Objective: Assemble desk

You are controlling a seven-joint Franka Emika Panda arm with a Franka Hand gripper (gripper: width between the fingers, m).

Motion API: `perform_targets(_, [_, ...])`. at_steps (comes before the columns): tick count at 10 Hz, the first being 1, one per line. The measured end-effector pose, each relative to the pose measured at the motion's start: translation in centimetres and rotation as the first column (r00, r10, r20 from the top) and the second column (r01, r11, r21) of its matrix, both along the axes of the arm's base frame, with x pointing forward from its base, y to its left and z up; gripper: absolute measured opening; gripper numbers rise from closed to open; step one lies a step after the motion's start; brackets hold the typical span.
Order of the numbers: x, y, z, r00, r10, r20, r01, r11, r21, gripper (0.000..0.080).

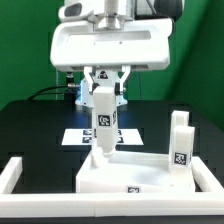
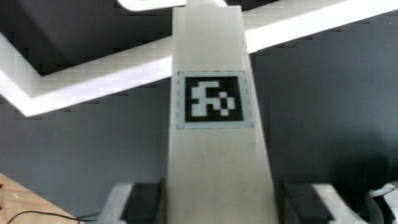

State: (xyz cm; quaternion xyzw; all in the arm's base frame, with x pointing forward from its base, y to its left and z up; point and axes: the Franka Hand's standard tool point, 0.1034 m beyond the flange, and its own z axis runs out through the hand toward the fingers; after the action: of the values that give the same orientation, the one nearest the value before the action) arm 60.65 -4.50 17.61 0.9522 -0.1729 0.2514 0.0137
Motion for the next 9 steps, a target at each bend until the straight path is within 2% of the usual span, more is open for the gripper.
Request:
perform_targets(3, [0.0,0.0,-0.1,1.000,0.001,-0.002,-0.001,1.000,-0.002,0.0289])
perform_targets(4, [0.1,0.1,-0.1,1.000,-0.016,0.026,0.016,1.000,-0.001,0.0289])
perform_targets(5, [0.0,0.4,-0.5,0.996,-0.031,0.084,0.032,0.999,-0.018,0.0289])
perform_targets(6, [-0.3,-0.4,-0.8,0.993,-0.046,0.105,0.049,0.998,-0.033,0.0289])
perform_targets(9, [-0.5,-0.8,-1.2,0.991,-0.057,0.120,0.063,0.997,-0.044,0.0289])
